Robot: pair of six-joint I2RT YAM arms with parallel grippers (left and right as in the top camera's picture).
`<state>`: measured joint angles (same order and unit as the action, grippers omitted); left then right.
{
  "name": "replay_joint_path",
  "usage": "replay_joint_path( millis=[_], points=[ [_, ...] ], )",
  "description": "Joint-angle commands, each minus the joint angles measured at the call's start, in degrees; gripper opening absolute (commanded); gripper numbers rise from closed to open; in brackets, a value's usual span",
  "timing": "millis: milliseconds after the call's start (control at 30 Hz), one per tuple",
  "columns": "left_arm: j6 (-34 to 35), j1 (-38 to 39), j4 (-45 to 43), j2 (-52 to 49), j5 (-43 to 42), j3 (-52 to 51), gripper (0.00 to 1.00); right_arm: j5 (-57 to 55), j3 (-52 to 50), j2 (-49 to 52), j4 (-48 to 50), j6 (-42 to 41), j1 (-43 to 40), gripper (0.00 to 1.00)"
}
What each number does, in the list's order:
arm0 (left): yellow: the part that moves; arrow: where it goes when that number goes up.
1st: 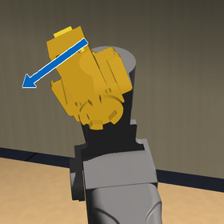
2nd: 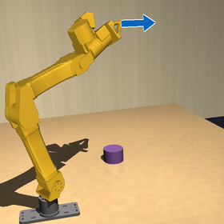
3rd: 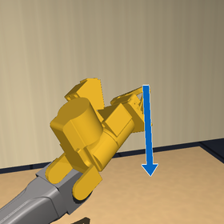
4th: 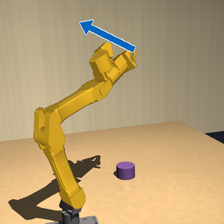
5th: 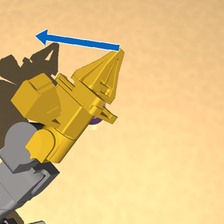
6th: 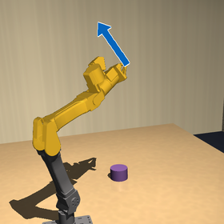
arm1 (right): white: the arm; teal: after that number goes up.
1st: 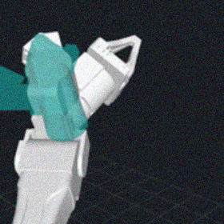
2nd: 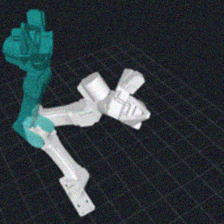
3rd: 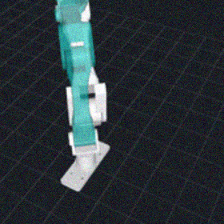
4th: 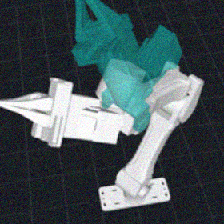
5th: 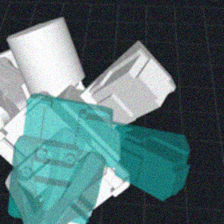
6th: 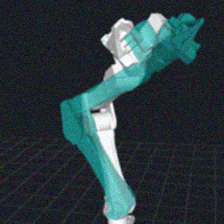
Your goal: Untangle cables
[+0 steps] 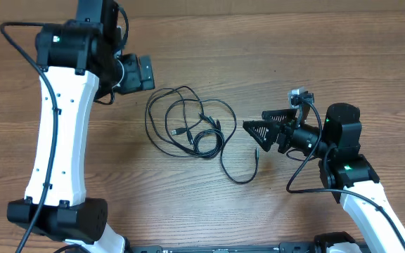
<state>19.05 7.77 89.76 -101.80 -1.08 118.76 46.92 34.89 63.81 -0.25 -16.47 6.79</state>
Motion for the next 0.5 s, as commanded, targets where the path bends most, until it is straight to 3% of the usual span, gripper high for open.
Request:
replay_joint_path(
  millis=[0, 133, 467],
  points=[
    [-1.2, 0.4, -1.5, 0.6, 3.1, -4.8, 1.00, -0.4, 0.4, -0.3, -0.4, 0.2, -0.1, 0.96],
    [-1.2, 0.6, -3.7, 0.6, 1.0, -9.4, 1.00, -0.4, 0.4, -0.3, -2.7, 0.2, -0.1, 1.00],
    [-1.0, 0.9, -9.1, 0.6, -0.3, -14.0, 1.00, 8.5, 0.4, 1.4, -10.6, -0.3, 0.5, 1.00]
  ],
)
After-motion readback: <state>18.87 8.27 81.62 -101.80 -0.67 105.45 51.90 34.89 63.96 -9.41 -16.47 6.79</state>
